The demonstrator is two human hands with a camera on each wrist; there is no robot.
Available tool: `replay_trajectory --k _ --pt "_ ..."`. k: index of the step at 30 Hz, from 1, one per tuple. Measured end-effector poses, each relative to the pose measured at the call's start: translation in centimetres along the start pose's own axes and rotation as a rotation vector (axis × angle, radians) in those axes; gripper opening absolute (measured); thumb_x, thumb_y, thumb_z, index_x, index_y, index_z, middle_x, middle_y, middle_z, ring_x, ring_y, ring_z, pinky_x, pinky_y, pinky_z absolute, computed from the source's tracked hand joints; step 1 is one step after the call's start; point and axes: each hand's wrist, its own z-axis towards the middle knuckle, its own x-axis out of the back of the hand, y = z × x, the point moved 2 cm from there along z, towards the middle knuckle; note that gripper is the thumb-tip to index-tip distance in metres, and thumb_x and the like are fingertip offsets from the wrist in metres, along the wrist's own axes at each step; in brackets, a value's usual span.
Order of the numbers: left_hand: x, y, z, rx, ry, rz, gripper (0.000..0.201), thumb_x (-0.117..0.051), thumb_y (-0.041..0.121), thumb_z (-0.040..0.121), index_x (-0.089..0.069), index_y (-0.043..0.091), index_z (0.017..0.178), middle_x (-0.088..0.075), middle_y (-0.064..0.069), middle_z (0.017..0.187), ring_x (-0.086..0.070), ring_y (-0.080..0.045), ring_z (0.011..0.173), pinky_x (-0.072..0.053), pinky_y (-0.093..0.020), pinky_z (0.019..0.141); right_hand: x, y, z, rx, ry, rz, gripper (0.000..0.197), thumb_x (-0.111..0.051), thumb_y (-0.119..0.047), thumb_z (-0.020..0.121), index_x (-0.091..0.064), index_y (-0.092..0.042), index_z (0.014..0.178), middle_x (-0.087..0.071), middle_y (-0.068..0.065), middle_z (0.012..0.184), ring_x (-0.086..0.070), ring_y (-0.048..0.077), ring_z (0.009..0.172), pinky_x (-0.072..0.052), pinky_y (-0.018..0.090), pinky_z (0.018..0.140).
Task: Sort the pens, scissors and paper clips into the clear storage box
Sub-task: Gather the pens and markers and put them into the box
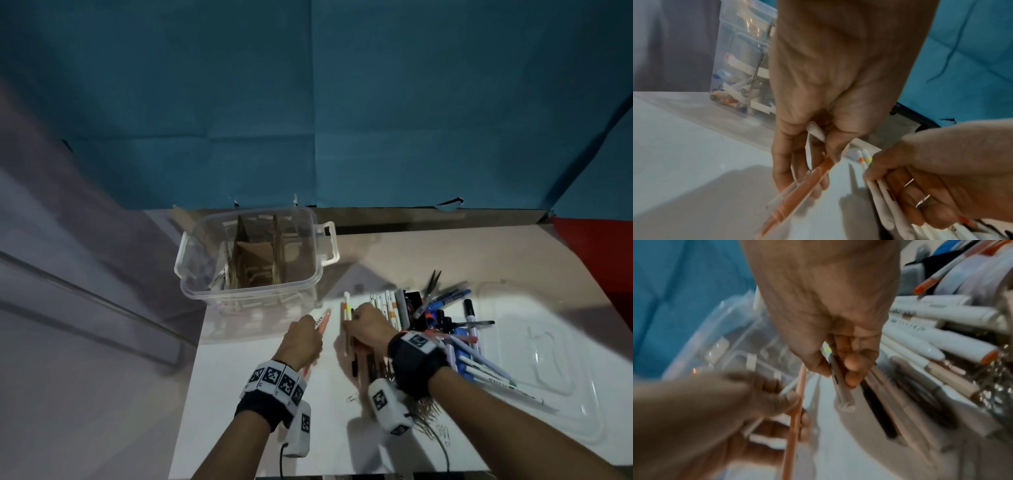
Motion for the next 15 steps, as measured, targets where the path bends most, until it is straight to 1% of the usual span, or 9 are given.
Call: replay_trajectory --k 2,3,5,6,8,10,11,13,15 --pt "0.7 1.5 -1.5 -0.052 -0.076 -0.071 0.020 -0.044 0.012 0.100 -0.053 0.008 0.118 -0.068 -0.015 0.105 -0.067 -0.023 0.086 -0.056 -0.040 0.080 2.6 0.5 -0.5 0.013 -0.067 0.132 0.012 -0.055 -0.012 0.098 -0.059 -0.001 0.098 -0.066 0.012 0.076 -0.064 0.019 0.057 -0.055 0.030 0.054" --pt "1.0 2.2 -2.3 -0.073 -0.115 -0.123 0.021 -0.042 0.015 0.102 -0.051 0.009 0.120 -0.067 -0.013 0.104 -0.064 -0.021 0.083 -0.056 -0.038 0.076 3.9 0.3 -0.8 0.036 -0.088 0.183 0.011 -0.053 -0.012 0.099 -0.059 -0.004 0.103 -0.066 0.014 0.078 -0.062 0.019 0.055 -0.053 0.029 0.052" --pt "1.9 3.6 -4.2 -0.099 -0.183 -0.250 0.023 -0.040 0.023 0.105 -0.048 0.011 0.123 -0.063 -0.009 0.099 -0.058 -0.019 0.081 -0.055 -0.035 0.072 6.5 -0.6 -1.3 0.111 -0.088 0.275 0.015 -0.052 -0.011 0.100 -0.058 -0.014 0.113 -0.067 0.021 0.084 -0.063 0.023 0.059 -0.051 0.030 0.051" --pt "2.5 4.2 -5.0 -0.116 -0.207 -0.316 0.023 -0.040 0.026 0.106 -0.048 0.013 0.123 -0.060 -0.008 0.097 -0.057 -0.018 0.082 -0.055 -0.033 0.071 7.6 -1.2 -1.4 0.141 -0.075 0.290 0.017 -0.052 -0.011 0.099 -0.059 -0.016 0.114 -0.067 0.020 0.084 -0.064 0.024 0.061 -0.052 0.031 0.052" --pt "4.5 5.2 -6.7 -0.171 -0.222 -0.423 0.020 -0.042 0.029 0.106 -0.051 0.018 0.120 -0.060 -0.007 0.095 -0.057 -0.018 0.084 -0.056 -0.031 0.072 9.3 -3.1 -1.8 0.181 -0.053 0.266 0.015 -0.053 -0.013 0.100 -0.062 -0.012 0.112 -0.067 0.015 0.082 -0.064 0.023 0.063 -0.055 0.031 0.057" --pt "7.0 5.8 -7.9 -0.238 -0.192 -0.478 0.017 -0.044 0.029 0.106 -0.054 0.022 0.117 -0.062 -0.006 0.096 -0.060 -0.018 0.087 -0.055 -0.031 0.074 10.2 -5.5 -2.3 0.228 -0.045 0.245 0.014 -0.056 -0.016 0.099 -0.065 -0.010 0.109 -0.069 0.014 0.081 -0.065 0.020 0.064 -0.056 0.031 0.063" --pt "8.4 5.9 -8.3 -0.252 -0.155 -0.491 0.018 -0.044 0.028 0.106 -0.054 0.022 0.119 -0.063 -0.005 0.097 -0.061 -0.018 0.088 -0.055 -0.031 0.075 10.3 -6.8 -2.5 0.251 -0.044 0.239 0.014 -0.057 -0.017 0.099 -0.066 -0.010 0.107 -0.069 0.014 0.082 -0.064 0.019 0.065 -0.056 0.030 0.064" --pt "11.2 5.5 -8.3 -0.249 -0.045 -0.528 0.023 -0.046 0.023 0.105 -0.054 0.018 0.125 -0.063 -0.006 0.099 -0.059 -0.019 0.089 -0.052 -0.033 0.075 9.8 -9.7 -2.8 0.305 -0.039 0.230 0.014 -0.059 -0.016 0.097 -0.069 -0.006 0.101 -0.069 0.015 0.082 -0.061 0.016 0.063 -0.055 0.028 0.063" --pt "14.1 4.3 -7.6 -0.220 0.109 -0.566 0.026 -0.047 0.014 0.103 -0.054 0.014 0.128 -0.062 -0.008 0.103 -0.060 -0.019 0.090 -0.052 -0.032 0.072 8.4 -12.9 -2.9 0.359 -0.058 0.217 0.016 -0.062 -0.015 0.096 -0.070 -0.002 0.095 -0.067 0.011 0.074 -0.062 0.014 0.059 -0.057 0.029 0.063"
